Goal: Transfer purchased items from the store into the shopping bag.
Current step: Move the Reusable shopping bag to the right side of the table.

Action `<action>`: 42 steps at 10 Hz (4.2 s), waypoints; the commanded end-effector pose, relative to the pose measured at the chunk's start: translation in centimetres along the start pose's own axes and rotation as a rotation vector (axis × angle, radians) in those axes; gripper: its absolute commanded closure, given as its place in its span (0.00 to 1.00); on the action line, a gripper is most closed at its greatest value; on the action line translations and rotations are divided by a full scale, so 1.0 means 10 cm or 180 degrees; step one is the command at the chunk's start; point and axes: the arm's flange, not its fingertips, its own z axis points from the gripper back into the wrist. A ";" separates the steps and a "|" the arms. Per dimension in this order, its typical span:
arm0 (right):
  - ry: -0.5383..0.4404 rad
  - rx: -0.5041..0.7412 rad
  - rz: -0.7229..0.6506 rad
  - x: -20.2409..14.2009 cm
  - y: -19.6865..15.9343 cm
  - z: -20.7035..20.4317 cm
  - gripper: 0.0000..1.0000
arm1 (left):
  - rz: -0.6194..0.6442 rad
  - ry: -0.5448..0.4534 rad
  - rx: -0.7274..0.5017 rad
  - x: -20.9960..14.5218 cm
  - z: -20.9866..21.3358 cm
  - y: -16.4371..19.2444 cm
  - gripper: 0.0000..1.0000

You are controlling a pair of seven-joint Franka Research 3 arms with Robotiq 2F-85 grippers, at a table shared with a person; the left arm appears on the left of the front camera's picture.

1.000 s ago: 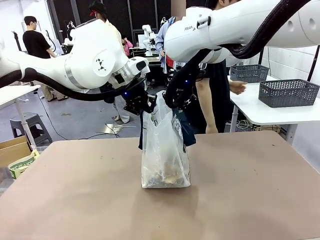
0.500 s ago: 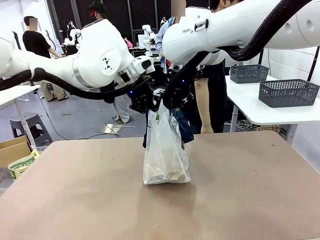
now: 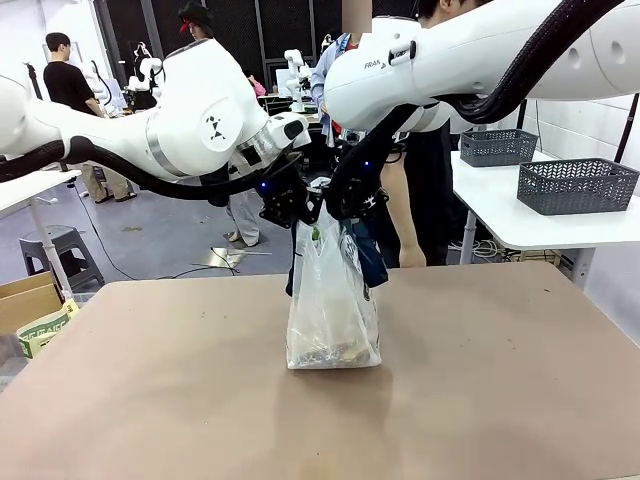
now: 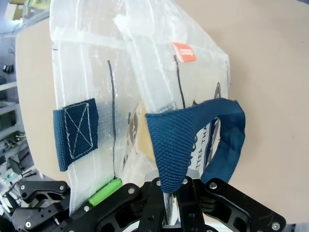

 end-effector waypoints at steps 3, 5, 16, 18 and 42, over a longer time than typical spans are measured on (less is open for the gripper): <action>-0.0097 0.0100 0.0053 0.10 0.02 -0.01 1.00 | -0.0074 -0.0057 -0.0060 0.03 -0.02 -0.05 1.00; -0.0129 0.0134 0.0111 0.11 0.03 -0.01 1.00 | -0.0077 -0.0054 -0.0093 0.03 -0.02 -0.05 1.00; -0.0174 0.0228 0.0223 0.17 0.15 -0.06 1.00 | -0.0346 -0.0169 -0.0461 0.09 -0.04 -0.05 0.54; -0.0165 0.0234 0.0215 0.19 0.15 -0.07 1.00 | -0.0415 -0.0182 -0.0623 0.04 -0.02 -0.03 0.14; -0.0075 0.0254 0.0222 0.31 0.19 -0.10 1.00 | -0.0224 0.0111 -0.0004 -0.19 -0.01 -0.23 1.00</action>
